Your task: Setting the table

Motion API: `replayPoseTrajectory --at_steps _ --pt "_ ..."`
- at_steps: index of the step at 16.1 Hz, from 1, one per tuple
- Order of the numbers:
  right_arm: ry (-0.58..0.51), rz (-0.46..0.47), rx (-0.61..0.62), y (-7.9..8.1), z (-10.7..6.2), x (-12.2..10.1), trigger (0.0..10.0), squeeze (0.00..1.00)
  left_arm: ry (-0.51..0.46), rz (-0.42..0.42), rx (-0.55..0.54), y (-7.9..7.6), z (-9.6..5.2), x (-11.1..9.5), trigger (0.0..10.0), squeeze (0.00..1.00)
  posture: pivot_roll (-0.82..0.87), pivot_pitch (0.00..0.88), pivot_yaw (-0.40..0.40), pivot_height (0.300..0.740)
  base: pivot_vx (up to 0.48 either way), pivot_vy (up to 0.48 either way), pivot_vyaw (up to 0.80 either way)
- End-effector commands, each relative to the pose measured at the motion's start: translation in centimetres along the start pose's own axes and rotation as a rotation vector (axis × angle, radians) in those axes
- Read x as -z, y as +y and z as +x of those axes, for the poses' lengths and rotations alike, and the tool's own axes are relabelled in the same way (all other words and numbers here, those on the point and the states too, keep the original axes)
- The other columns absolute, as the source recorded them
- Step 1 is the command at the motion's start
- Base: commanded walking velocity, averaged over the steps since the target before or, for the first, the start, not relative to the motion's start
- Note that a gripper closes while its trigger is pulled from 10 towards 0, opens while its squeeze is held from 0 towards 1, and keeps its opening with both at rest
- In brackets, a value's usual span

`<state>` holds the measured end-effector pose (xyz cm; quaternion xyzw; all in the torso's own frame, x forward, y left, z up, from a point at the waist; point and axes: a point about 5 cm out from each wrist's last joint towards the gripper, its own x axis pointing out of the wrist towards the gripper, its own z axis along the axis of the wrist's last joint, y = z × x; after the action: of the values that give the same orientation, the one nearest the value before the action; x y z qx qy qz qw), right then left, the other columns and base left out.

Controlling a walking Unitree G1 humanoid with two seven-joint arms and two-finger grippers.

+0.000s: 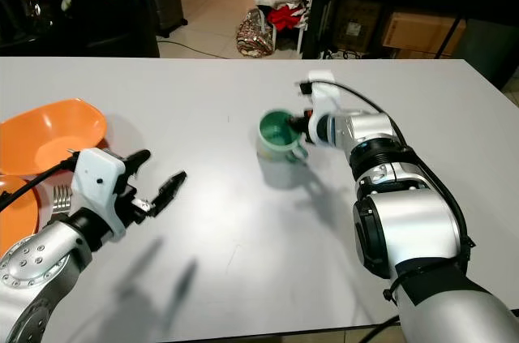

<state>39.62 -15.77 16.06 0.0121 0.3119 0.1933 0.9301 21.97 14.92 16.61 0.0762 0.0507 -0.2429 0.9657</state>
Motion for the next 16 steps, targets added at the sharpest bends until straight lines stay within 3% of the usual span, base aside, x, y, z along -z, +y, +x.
replayPoseTrajectory --at_steps 1,2,6,7,8,9,11,16 --pt "0.021 -0.008 -0.001 0.0 -0.2 -0.5 10.0 0.00 -0.002 0.001 0.050 -0.6 -0.2 -0.3 10.0 0.00 0.02 0.025 -0.010 0.740 0.000 0.000 0.00" --pt "0.044 0.011 0.014 0.0 -0.1 0.0 10.0 0.00 0.009 0.006 0.103 -1.0 -0.2 -0.3 10.0 0.00 0.02 0.019 -0.010 0.740 0.000 0.000 0.00" --pt "0.065 0.027 0.067 -0.5 -0.3 0.0 10.0 0.00 0.020 0.012 0.142 -1.3 -0.1 -0.4 10.0 0.00 0.01 0.021 -0.005 0.740 0.000 0.000 0.00" --pt "0.067 0.030 0.071 -0.6 -0.4 -0.2 10.0 0.09 0.023 0.013 0.147 -1.3 -0.2 -0.4 10.0 0.00 0.01 0.019 -0.002 0.740 0.000 0.000 0.00" --pt "0.064 0.037 0.072 -0.6 -0.6 -0.4 10.0 0.27 0.025 0.012 0.150 -1.3 -0.2 -0.4 10.0 0.00 0.01 0.019 -0.003 0.740 0.000 0.000 0.00" --pt "0.060 0.039 0.074 -0.7 -0.6 -0.6 10.0 0.75 0.024 0.006 0.151 -1.3 -0.2 -0.4 10.0 0.00 0.01 0.019 -0.002 0.740 0.000 0.000 0.00" --pt "0.051 0.040 0.071 -0.6 -0.8 -0.9 10.0 1.00 0.018 -0.010 0.152 -1.3 -0.1 -0.4 10.0 0.00 0.00 0.016 -0.002 0.740 0.000 0.000 0.00" --pt "0.002 0.043 0.024 -0.7 -1.6 -2.7 10.0 0.99 0.001 -0.014 0.133 -0.8 0.3 -0.6 10.0 0.00 -0.01 0.000 -0.003 0.740 0.000 0.000 0.00"
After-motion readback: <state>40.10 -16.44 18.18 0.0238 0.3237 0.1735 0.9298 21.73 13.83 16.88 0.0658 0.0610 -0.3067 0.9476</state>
